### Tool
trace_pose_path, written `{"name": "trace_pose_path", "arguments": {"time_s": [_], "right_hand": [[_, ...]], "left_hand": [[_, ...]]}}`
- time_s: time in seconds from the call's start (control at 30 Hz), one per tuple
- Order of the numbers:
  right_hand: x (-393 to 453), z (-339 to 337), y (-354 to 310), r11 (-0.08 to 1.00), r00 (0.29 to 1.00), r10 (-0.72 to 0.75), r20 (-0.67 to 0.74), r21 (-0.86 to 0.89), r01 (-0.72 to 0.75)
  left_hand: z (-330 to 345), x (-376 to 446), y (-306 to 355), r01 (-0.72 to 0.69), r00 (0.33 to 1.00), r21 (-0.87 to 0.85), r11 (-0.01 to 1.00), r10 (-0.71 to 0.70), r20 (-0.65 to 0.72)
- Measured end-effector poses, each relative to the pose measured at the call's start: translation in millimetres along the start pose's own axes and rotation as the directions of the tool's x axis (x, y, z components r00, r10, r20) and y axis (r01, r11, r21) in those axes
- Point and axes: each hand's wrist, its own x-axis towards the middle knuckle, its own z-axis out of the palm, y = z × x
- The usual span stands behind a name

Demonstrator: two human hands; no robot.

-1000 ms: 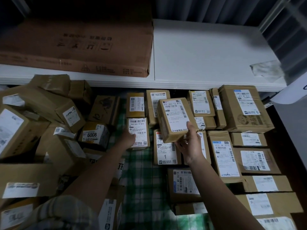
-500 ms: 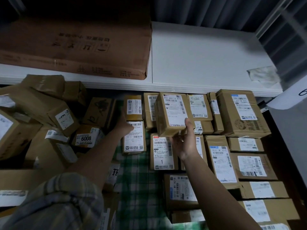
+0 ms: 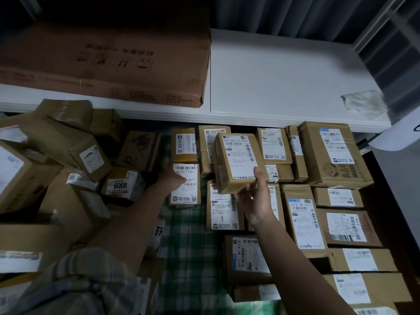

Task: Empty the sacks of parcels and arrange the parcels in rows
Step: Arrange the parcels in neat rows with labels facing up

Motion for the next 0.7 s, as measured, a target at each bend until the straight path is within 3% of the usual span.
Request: {"name": "trace_pose_path", "arguments": {"time_s": [0.07, 0.13, 0.27, 0.37, 0.57, 0.7], "right_hand": [[-3.3, -2.0, 2.1, 1.000, 1.000, 0.016, -0.011, 0.000, -0.016], [-7.7, -4.3, 4.0, 1.000, 1.000, 0.027, -0.014, 0.003, -0.027], [-18.6, -8.4, 2.5, 1.000, 1.000, 0.022, 0.013, -0.013, -0.022], [-31.9, -14.8, -2.5, 0.998, 0.997, 0.042, 0.065, -0.058, -0.038], [-64.2, -27.1, -2.3, 0.985, 0.970, 0.117, 0.212, -0.151, -0.086], [-84.3, -30.2, 10.4, 0.961, 0.949, 0.177, 0.261, -0.253, -0.109]], "left_hand": [[3.0, -5.6, -6.4, 0.073, 0.993, -0.014, 0.997, -0.072, 0.095], [5.8, -8.8, -10.9, 0.096, 0.990, -0.038, 0.995, -0.092, 0.104], [10.4, -31.9, -4.6, 0.037, 0.998, -0.039, 0.999, -0.039, -0.050], [9.3, -53.0, 4.8, -0.095, 0.985, -0.045, 0.994, 0.087, -0.152], [6.5, -123.7, 11.1, -0.206, 0.976, -0.135, 0.969, 0.213, 0.037], [15.8, -174.3, 1.5, -0.194, 0.969, -0.305, 0.932, 0.231, 0.092]]}}
